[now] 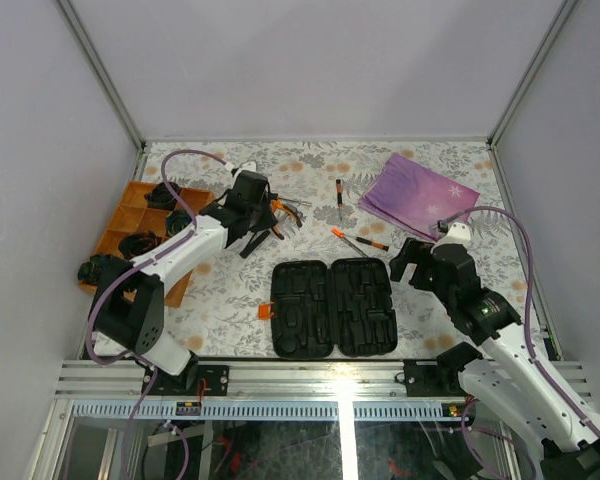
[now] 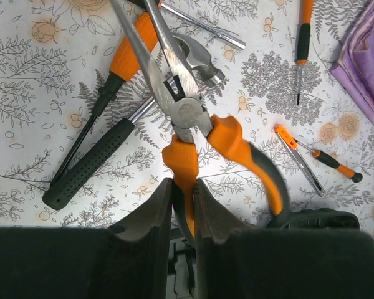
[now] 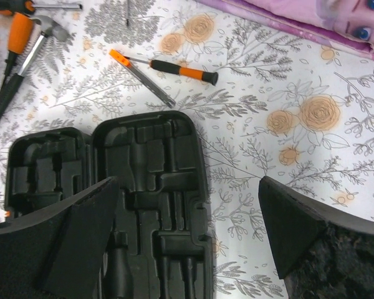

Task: Sort the tools into containers
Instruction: Pick up the pliers at the center of the board.

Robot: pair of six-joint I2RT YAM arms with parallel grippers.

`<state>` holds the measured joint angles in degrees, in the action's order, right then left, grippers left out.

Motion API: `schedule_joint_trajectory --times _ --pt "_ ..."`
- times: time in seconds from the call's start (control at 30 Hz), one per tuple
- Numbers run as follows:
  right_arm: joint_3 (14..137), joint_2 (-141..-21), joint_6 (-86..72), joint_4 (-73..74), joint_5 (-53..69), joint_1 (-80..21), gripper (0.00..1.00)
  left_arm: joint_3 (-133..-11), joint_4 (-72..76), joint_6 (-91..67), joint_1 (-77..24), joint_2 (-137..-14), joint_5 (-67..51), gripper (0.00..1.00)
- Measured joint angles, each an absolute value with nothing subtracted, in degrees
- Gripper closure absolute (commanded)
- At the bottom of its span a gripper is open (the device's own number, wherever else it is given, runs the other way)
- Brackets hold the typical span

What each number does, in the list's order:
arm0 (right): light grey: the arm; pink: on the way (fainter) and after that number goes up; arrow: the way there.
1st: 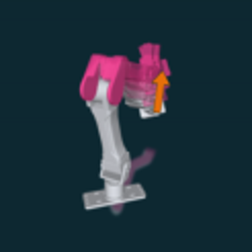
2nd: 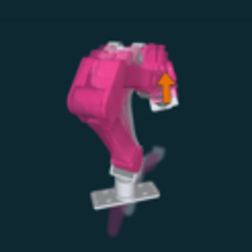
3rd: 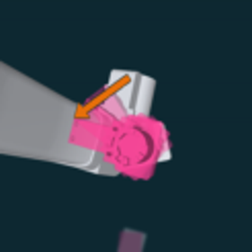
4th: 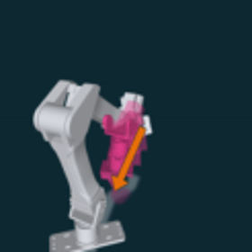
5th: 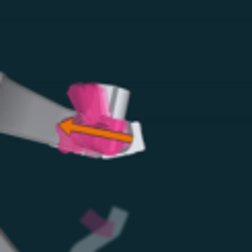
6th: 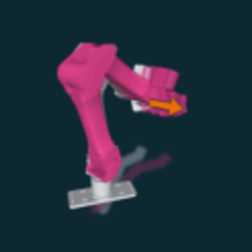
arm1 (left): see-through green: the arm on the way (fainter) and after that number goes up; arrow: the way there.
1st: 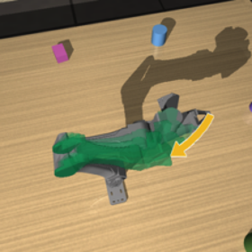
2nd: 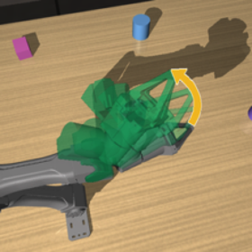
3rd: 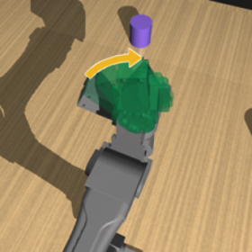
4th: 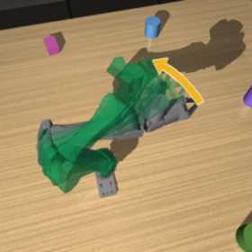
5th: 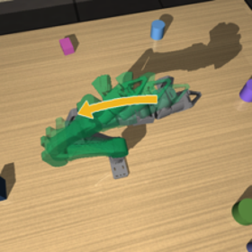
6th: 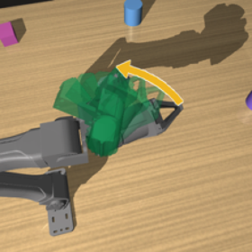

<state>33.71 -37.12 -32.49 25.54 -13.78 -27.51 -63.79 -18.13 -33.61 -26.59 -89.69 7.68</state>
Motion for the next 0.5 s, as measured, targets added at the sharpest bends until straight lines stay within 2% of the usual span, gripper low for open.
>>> schedule_joint_trajectory --times 0.2,0.37,0.5 --pt "32.7 -35.0 -32.4 22.3 -12.4 -27.5 0.0 -61.7 -17.2 -33.5 -26.6 -87.2 4.9 1.0" --pt "30.2 -33.5 -32.4 20.7 -11.9 -27.5 0.05 -59.6 -17.0 -33.5 -26.6 -85.5 3.3 1.0" --pt "28.4 -32.8 -32.6 19.9 -9.8 -27.5 0.05 -59.3 -17.1 -33.7 -26.9 -83.6 3.4 1.0"
